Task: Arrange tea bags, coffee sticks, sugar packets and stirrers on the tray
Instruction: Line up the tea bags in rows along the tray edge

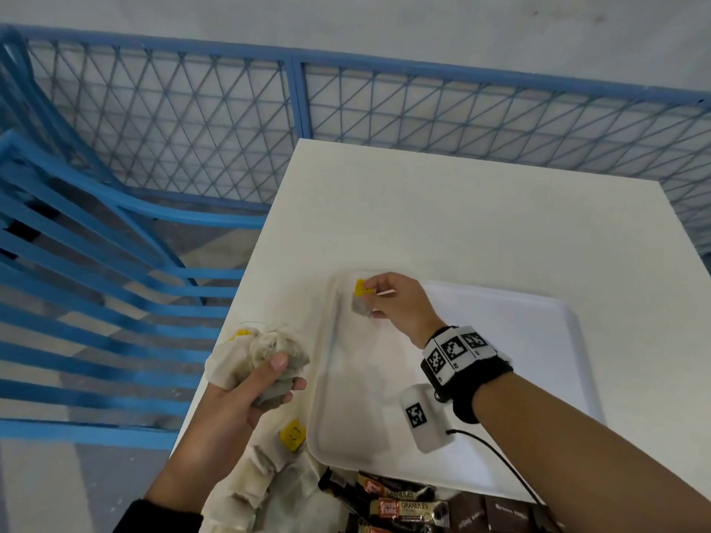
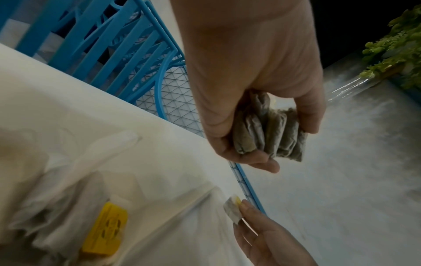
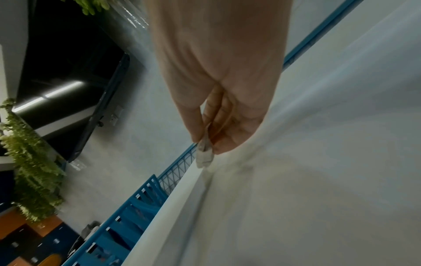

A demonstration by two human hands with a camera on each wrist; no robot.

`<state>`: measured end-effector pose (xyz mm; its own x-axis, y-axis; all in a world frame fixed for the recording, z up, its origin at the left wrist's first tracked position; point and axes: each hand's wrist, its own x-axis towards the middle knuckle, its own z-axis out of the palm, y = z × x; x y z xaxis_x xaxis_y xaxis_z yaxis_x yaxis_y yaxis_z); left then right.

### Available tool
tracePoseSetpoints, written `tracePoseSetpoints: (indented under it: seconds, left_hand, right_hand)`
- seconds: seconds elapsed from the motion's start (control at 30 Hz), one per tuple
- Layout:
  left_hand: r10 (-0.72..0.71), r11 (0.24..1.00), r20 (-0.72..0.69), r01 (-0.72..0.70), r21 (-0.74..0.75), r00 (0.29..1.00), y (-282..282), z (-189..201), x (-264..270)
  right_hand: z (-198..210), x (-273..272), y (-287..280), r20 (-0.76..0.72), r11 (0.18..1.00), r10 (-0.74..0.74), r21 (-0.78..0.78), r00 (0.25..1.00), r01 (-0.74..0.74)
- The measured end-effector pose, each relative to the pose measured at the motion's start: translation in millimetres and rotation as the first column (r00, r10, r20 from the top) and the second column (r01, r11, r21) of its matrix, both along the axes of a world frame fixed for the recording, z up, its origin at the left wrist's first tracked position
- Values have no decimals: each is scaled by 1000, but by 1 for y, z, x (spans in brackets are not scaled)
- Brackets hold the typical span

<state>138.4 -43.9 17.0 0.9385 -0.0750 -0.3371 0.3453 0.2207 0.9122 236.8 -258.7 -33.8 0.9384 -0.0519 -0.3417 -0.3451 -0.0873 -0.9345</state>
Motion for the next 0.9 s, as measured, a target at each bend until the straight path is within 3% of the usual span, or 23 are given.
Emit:
tracePoseSetpoints:
  seconds: [0.1, 0.27, 0.4, 0.57, 0.7, 0.9]
  left_hand:
    - [-20, 1000, -5, 20, 8, 1000, -2, -4, 3]
    - [-49, 998, -23, 49, 27, 999, -5, -7, 3]
    - [-60, 998, -22, 61, 35, 998, -7, -6, 4]
    - [-61, 998, -25, 62, 33, 998, -8, -5, 5]
    - [-59, 997, -20, 60, 45, 998, -9, -6, 6]
    - [-60, 997, -20, 61, 41, 998, -9, -7, 7]
  right_hand:
    - [-8, 16, 3, -19, 1000, -9, 9, 1000, 9]
    - [-27, 27, 6, 33, 950, -28, -311, 999, 37]
    - [-29, 25, 9, 99, 912, 28, -409, 995, 15]
    - [-32, 18, 8, 152, 913, 33, -407, 988, 32]
    - [-39, 15, 9, 144, 886, 126, -461, 981, -46]
    - [-42, 21, 14, 175, 900, 76, -437, 982, 8]
